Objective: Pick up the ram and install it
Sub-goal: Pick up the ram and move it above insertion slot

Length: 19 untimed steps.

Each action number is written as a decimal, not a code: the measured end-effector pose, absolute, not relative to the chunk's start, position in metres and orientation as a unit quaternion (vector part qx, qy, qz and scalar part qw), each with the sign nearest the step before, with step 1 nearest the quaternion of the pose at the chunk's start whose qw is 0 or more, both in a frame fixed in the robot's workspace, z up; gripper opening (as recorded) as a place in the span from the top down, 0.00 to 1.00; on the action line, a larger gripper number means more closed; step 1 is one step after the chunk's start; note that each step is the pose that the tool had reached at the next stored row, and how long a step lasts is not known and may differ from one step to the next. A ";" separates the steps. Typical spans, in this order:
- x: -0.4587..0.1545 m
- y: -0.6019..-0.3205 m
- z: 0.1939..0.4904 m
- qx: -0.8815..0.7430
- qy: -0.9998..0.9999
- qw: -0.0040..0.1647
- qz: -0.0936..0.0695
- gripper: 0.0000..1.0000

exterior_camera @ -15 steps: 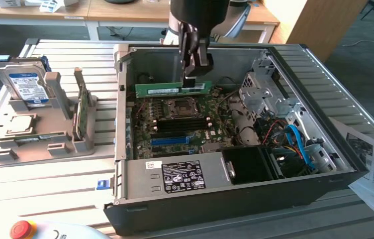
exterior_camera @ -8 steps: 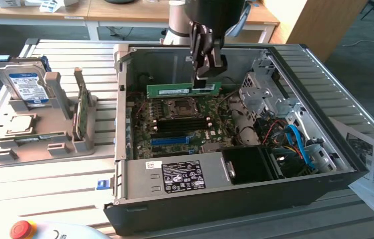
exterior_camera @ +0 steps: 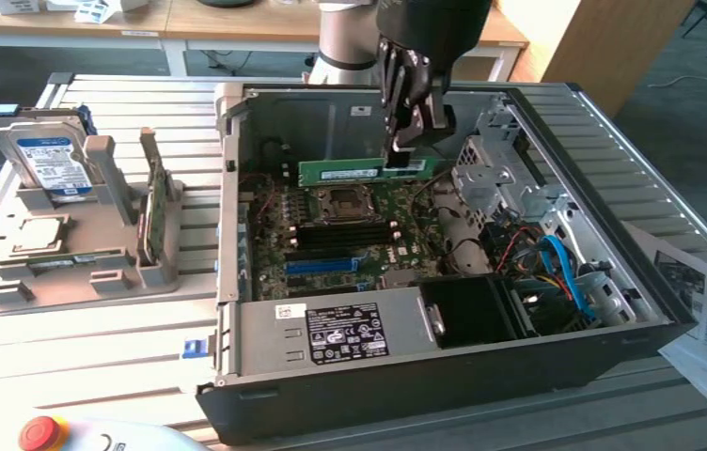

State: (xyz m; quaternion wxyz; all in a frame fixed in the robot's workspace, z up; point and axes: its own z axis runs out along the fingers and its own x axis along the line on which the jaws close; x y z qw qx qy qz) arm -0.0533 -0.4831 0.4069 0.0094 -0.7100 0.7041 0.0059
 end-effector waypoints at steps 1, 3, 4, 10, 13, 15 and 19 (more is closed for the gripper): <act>-0.053 -0.483 0.407 -0.710 0.704 0.009 0.006 0.88; -0.053 -0.483 0.407 -0.710 0.704 0.009 0.006 0.88; -0.053 -0.483 0.407 -0.710 0.704 0.009 0.006 0.88; -0.051 -0.481 0.407 -0.710 0.704 0.009 0.006 0.88; -0.049 -0.478 0.407 -0.710 0.704 0.009 0.006 0.88; -0.048 -0.476 0.406 -0.710 0.704 0.009 0.006 0.88; -0.044 -0.472 0.406 -0.710 0.704 0.009 0.006 0.88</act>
